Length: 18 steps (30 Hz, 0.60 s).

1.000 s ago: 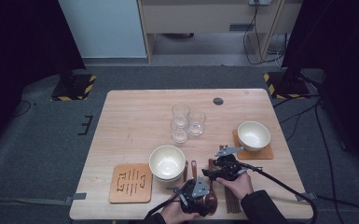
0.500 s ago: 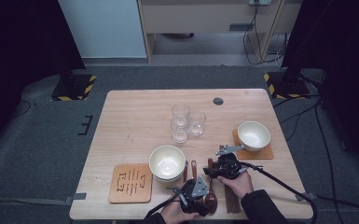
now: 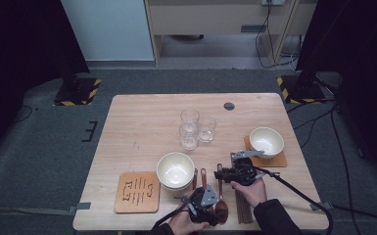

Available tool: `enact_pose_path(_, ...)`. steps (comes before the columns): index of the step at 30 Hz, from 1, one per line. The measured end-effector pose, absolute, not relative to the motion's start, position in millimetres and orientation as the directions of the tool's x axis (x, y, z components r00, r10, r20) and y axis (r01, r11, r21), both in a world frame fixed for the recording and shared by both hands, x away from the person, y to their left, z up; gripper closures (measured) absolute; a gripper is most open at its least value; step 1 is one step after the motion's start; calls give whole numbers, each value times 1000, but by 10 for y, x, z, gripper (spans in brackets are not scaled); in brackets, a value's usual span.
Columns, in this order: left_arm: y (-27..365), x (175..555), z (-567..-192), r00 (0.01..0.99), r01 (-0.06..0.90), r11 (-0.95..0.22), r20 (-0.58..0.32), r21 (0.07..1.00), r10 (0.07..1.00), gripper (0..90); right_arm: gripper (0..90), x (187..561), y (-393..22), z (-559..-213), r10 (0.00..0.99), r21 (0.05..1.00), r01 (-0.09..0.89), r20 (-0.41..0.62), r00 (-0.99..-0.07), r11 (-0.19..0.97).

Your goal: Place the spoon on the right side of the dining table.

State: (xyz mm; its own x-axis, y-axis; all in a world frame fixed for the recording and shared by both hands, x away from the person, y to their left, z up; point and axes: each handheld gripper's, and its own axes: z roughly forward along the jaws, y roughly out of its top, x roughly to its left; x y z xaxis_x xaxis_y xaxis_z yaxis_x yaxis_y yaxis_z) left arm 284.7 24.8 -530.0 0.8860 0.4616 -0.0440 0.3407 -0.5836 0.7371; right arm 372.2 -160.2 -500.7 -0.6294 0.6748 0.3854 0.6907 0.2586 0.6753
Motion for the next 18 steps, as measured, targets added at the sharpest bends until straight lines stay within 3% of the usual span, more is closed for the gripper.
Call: enact_pose_path(18, 271, 2880, -5294, 867, 360, -566, -42, 742, 496, 314, 752, 3694, -1704, -4857, 643, 713, 681, 446, -623, 166)
